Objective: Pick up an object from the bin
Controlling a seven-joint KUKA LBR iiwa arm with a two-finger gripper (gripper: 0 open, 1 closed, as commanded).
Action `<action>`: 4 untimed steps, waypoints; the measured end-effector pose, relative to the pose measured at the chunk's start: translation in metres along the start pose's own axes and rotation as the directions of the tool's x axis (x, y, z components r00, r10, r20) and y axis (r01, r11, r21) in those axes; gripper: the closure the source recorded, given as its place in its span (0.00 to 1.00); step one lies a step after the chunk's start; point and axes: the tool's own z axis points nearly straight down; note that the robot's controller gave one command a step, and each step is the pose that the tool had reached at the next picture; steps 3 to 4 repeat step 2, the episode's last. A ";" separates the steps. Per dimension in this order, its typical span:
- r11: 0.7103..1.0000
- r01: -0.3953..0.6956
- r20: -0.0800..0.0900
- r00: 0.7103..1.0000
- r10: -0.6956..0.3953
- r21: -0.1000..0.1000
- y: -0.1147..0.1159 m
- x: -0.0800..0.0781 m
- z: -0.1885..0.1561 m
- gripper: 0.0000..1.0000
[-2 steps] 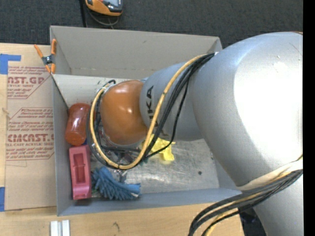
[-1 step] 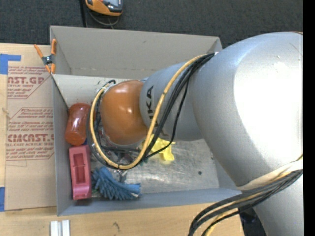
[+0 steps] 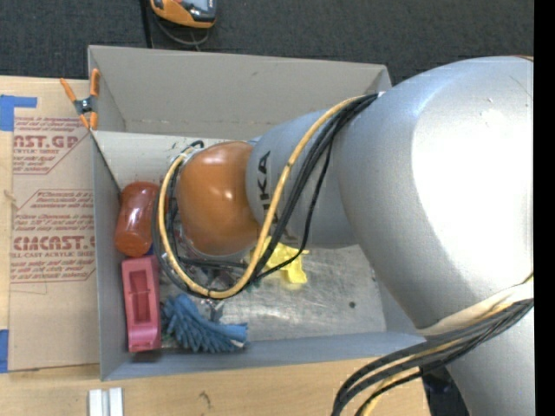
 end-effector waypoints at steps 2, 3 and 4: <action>1.000 0.017 0.025 1.000 -0.016 -0.013 0.012 -0.008 -0.002 1.00; 1.000 0.017 0.025 1.000 -0.016 -0.013 0.012 -0.008 -0.002 1.00; 1.000 0.017 0.025 1.000 -0.016 -0.013 0.012 -0.008 -0.002 1.00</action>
Offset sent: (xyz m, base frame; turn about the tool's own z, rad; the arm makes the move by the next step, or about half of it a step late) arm -0.0393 0.0266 0.0020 -0.2167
